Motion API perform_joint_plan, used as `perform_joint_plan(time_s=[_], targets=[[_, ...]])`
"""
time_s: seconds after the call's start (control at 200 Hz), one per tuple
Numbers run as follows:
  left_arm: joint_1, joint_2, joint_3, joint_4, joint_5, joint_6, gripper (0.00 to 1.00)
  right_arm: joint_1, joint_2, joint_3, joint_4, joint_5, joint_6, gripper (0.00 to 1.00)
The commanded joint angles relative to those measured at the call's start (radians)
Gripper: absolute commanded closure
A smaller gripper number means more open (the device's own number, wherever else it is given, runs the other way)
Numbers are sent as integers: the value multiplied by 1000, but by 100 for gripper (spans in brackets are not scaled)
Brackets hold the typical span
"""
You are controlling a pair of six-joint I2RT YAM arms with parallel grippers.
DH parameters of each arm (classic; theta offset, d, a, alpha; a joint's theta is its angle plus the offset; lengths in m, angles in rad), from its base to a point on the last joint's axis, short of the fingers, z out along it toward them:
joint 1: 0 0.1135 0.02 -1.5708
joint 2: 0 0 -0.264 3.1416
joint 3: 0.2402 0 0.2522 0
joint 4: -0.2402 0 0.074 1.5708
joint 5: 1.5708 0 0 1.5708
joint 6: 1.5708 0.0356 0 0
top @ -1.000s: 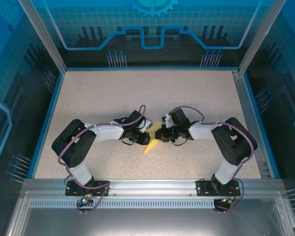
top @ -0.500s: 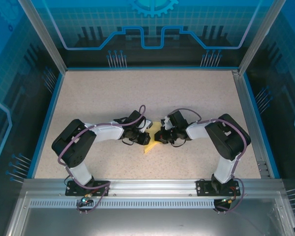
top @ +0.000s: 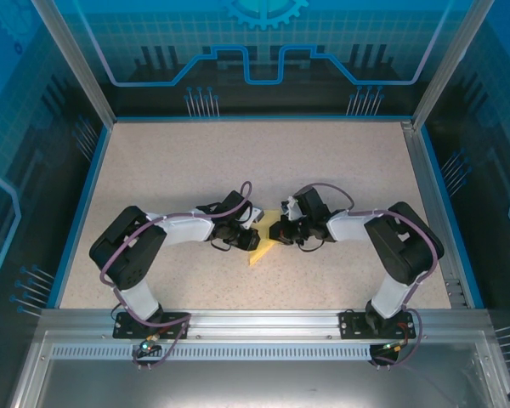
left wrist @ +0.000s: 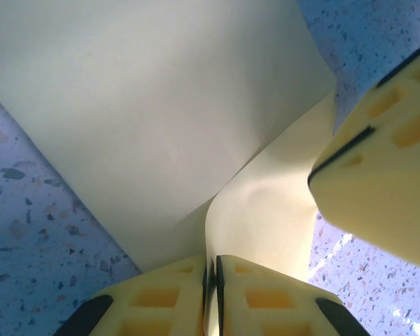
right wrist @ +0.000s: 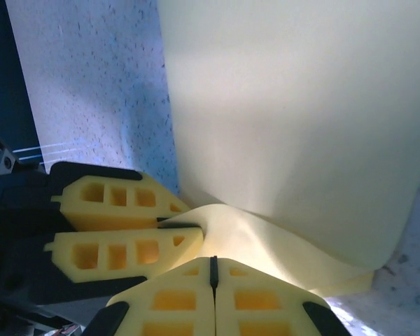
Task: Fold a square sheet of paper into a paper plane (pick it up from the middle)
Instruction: Third fold the triangle at the center of the table.
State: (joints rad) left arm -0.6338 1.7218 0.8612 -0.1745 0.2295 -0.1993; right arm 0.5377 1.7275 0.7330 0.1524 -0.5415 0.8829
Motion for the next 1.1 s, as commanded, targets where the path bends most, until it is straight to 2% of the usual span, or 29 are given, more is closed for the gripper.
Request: perform_joint_plan(time_s=[0.0,0.295,0.545,0.735,1.095], targets=[[7,25,-12,-23,-22,27,85,-19,27,11,-29,5,-21,95],[8,30,-8,-34,-27,38,85,-15,75,46,-236,159,-98,96],[8,32,-8,-36,-21,40,85,-30,-5,72,-215,95,-81,95],[8,41,-2,-36,-16,44,85,-43,24,110,-188,60,-70,94],[9,38,1,-43,-21,52,85,-44,78,71,-270,193,-109,95]])
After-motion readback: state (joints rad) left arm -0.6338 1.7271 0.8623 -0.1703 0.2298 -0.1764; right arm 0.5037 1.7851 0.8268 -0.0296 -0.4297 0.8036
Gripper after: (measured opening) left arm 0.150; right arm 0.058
